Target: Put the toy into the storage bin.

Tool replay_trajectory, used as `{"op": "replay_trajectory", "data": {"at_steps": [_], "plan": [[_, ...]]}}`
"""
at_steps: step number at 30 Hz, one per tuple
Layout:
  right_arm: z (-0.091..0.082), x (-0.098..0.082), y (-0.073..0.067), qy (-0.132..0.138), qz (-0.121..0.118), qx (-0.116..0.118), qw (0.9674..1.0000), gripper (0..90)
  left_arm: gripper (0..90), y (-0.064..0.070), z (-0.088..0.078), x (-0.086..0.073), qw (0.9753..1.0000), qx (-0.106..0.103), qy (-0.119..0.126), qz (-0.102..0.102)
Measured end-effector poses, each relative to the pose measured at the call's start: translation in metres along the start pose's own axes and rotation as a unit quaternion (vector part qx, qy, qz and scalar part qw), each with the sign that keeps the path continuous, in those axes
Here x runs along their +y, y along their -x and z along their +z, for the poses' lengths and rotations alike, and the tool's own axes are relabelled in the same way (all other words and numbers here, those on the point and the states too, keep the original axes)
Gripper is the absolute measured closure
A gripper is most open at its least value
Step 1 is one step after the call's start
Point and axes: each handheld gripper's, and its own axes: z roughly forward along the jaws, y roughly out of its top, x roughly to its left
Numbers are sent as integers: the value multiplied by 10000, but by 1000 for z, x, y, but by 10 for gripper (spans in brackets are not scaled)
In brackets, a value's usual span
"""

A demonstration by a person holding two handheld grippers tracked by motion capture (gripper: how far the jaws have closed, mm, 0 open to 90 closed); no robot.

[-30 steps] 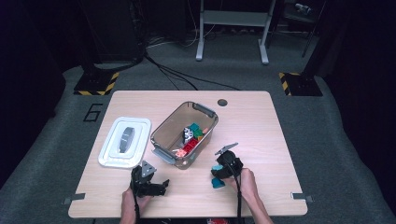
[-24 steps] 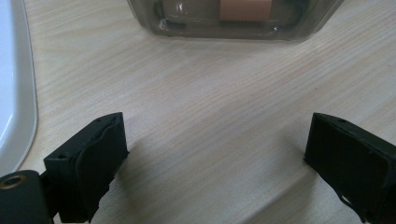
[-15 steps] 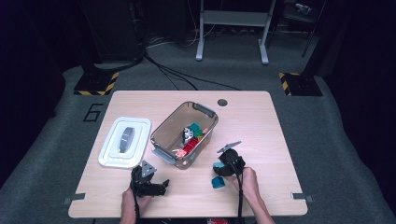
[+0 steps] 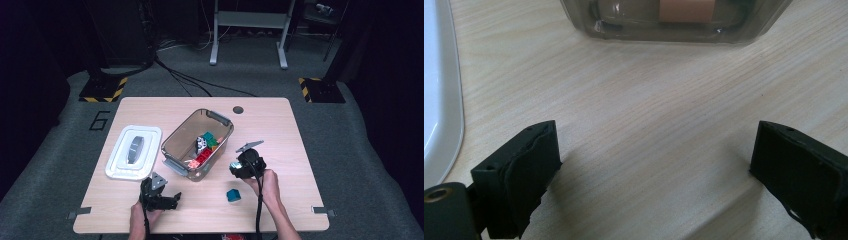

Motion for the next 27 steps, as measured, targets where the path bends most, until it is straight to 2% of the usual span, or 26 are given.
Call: {"op": "replay_trajectory", "data": {"at_steps": [8, 18, 27], "plan": [[-15, 17, 2, 109, -6, -77, 9999, 586, 54, 0, 0, 0, 10000, 2, 0, 4], [-34, 38, 2, 223, -154, -197, 9994, 586, 54, 0, 0, 0, 10000, 1, 13, -20], [-49, 66, -1, 379, -298, -264, 9985, 586, 54, 0, 0, 0, 10000, -1, 11, -19]]}}
